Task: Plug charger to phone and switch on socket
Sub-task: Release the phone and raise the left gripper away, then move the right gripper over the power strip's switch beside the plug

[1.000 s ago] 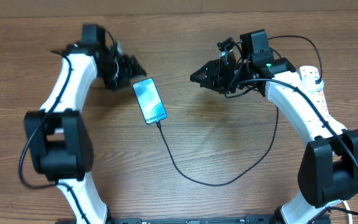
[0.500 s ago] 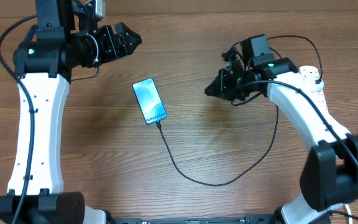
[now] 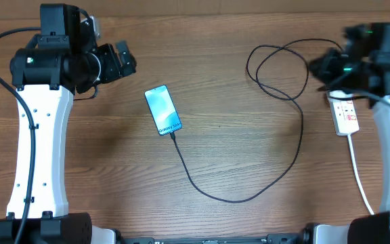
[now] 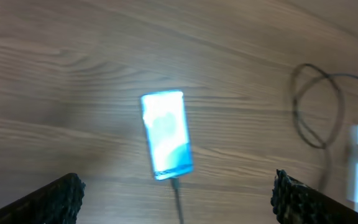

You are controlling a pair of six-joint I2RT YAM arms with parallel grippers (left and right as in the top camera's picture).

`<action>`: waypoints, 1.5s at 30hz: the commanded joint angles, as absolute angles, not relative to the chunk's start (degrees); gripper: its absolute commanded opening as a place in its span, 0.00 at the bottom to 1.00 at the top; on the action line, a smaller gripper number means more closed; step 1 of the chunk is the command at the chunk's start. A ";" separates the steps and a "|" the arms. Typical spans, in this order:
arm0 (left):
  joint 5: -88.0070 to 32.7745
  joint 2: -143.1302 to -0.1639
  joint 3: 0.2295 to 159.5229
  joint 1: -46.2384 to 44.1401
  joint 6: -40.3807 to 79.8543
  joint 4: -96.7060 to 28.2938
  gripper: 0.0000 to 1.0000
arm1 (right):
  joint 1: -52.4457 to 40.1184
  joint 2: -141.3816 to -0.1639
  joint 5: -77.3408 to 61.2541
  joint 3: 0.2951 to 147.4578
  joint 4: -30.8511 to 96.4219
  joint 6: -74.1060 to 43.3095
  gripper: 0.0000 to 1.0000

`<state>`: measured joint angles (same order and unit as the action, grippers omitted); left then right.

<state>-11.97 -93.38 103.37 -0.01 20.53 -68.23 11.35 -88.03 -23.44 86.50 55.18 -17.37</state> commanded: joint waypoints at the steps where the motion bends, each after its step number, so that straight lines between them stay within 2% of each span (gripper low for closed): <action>1: -7.09 -92.58 104.01 -0.03 19.25 -68.34 1.00 | 19.84 -90.26 -22.72 87.18 55.00 -18.24 0.04; 6: -7.09 -92.58 104.01 -0.03 19.27 -69.01 0.99 | 29.74 -93.95 -22.50 87.15 53.84 -19.11 0.04; 13: -9.08 -92.58 103.98 -0.03 19.31 -70.48 0.99 | 36.18 -101.60 -24.95 87.07 50.24 -19.05 0.04; 27: -9.04 -92.62 103.98 -0.03 19.31 -70.70 1.00 | 36.34 -115.20 -25.74 87.07 45.41 -19.07 0.04; 45: -9.96 -92.62 103.98 -0.05 19.77 -70.61 1.00 | 35.70 -119.83 -25.54 86.32 42.72 -18.79 0.04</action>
